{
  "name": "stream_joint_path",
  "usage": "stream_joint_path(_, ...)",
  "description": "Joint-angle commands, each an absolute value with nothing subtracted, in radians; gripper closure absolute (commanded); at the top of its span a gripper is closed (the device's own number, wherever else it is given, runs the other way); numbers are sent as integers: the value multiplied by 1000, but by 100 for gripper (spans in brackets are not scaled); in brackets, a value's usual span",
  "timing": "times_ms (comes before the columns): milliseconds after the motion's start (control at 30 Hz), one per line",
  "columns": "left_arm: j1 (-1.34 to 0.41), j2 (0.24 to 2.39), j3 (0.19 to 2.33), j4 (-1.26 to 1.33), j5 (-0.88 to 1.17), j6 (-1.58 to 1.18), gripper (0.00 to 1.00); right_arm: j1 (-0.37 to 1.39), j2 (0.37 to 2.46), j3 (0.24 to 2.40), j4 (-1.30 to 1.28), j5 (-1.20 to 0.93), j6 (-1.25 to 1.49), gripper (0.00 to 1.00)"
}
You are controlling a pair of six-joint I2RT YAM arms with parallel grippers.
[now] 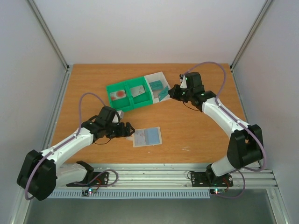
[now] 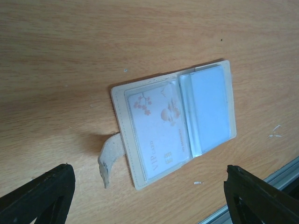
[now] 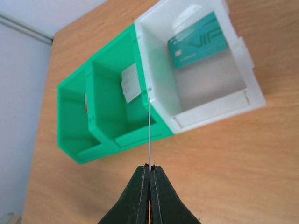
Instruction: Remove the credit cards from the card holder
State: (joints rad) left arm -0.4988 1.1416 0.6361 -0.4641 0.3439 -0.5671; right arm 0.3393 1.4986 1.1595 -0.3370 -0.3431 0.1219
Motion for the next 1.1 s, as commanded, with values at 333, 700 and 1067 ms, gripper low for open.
stream_joint_path(333,-499,1198,576,-335,390,-547,20,324,1736,1329,-159,-233,74,99)
stream_joint_path(700,-499,1134,532,-277,417,-560,22,324,1887,1452,-205,-137,74,99)
stream_joint_path(1067,-499,1170,511,-252,413,-554,23,324,1993,1488,-118,-204,71,99)
